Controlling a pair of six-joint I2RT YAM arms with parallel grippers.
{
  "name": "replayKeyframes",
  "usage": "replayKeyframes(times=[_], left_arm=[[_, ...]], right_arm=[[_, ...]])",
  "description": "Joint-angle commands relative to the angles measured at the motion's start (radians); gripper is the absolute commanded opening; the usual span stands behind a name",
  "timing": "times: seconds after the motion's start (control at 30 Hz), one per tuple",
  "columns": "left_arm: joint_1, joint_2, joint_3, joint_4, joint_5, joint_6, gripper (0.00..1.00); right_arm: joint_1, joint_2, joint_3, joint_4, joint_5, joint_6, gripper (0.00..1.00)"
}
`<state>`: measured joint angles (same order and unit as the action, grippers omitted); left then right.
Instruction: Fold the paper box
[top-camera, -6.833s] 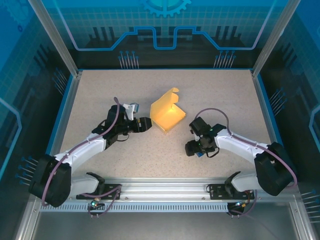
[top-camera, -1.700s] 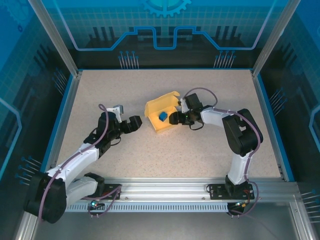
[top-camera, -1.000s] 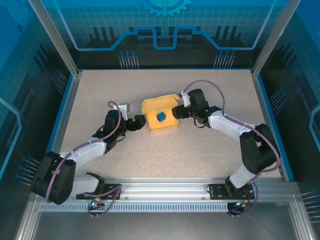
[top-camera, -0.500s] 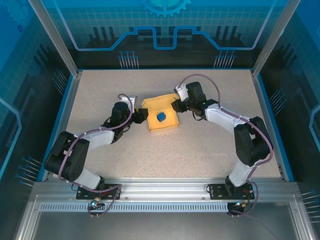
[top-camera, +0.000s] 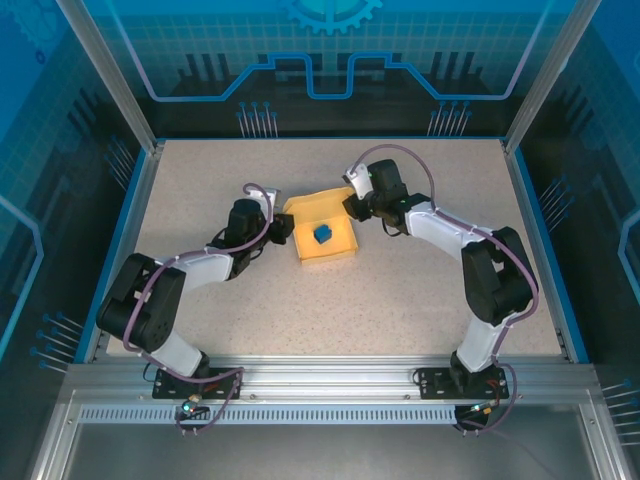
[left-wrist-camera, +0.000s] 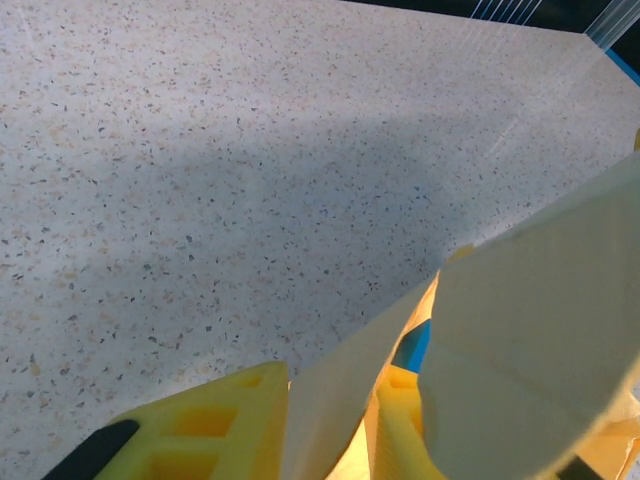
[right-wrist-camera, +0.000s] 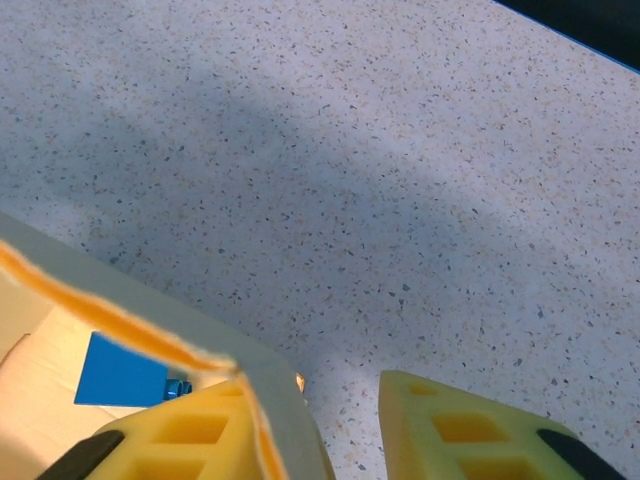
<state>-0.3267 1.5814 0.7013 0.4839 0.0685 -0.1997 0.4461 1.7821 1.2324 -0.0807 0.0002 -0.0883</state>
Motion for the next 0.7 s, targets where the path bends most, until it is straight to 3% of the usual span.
replayKeyframes(times=[0.0, 0.43, 0.67], left_arm=[[-0.006, 0.010, 0.036, -0.011, 0.022, 0.023, 0.25], [-0.015, 0.000, 0.055, -0.045, 0.022, 0.048, 0.16], [-0.022, 0.004, 0.060, -0.049, 0.009, 0.044, 0.06]], right_arm=[[0.014, 0.024, 0.026, -0.019, 0.016, -0.008, 0.30], [0.023, 0.025, 0.016, -0.028, 0.047, -0.007, 0.22], [0.038, 0.027, 0.001, -0.032, 0.101, 0.041, 0.16]])
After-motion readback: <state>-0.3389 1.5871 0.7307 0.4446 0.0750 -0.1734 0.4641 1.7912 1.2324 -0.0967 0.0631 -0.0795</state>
